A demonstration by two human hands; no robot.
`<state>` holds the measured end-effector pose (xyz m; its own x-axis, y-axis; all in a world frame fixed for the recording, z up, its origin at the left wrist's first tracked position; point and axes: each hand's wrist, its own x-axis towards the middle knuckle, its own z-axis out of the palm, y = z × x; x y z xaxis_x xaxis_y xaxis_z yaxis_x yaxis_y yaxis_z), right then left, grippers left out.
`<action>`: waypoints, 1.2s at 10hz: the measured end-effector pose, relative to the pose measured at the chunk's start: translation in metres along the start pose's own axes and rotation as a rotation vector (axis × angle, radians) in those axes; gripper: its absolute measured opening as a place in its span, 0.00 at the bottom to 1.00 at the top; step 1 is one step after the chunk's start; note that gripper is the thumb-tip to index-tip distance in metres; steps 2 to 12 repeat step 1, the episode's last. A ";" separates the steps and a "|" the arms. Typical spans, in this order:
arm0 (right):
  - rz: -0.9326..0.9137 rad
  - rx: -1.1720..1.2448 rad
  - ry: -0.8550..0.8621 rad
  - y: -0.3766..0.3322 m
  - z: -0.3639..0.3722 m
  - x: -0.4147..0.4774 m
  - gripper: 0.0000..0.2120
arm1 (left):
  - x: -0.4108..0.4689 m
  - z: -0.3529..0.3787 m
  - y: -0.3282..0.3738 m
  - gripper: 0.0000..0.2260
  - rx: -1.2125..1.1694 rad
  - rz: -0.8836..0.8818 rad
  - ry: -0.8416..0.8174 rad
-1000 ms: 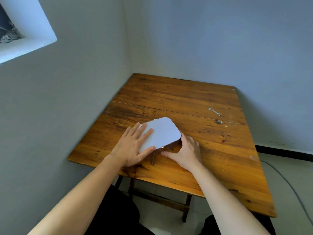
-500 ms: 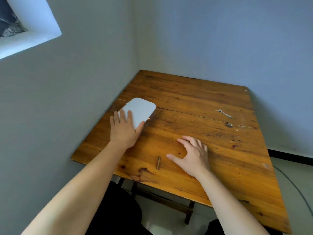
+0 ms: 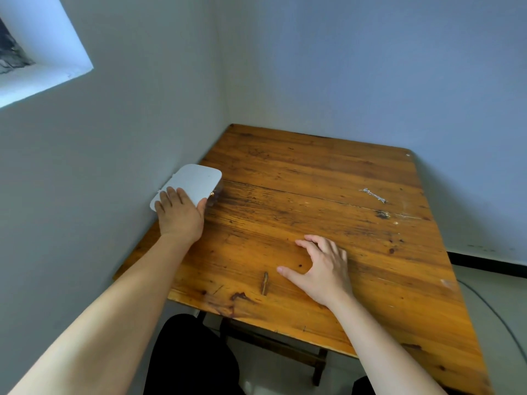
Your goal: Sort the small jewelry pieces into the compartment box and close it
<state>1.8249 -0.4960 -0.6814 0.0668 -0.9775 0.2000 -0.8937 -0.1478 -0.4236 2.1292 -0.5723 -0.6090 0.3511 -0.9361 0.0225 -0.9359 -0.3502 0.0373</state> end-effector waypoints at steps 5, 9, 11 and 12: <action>0.010 0.003 -0.026 -0.002 -0.002 0.000 0.41 | -0.017 -0.004 0.010 0.31 0.009 0.042 0.063; 0.010 0.003 -0.026 -0.002 -0.002 0.000 0.41 | -0.017 -0.004 0.010 0.31 0.009 0.042 0.063; 0.010 0.003 -0.026 -0.002 -0.002 0.000 0.41 | -0.017 -0.004 0.010 0.31 0.009 0.042 0.063; 0.010 0.003 -0.026 -0.002 -0.002 0.000 0.41 | -0.017 -0.004 0.010 0.31 0.009 0.042 0.063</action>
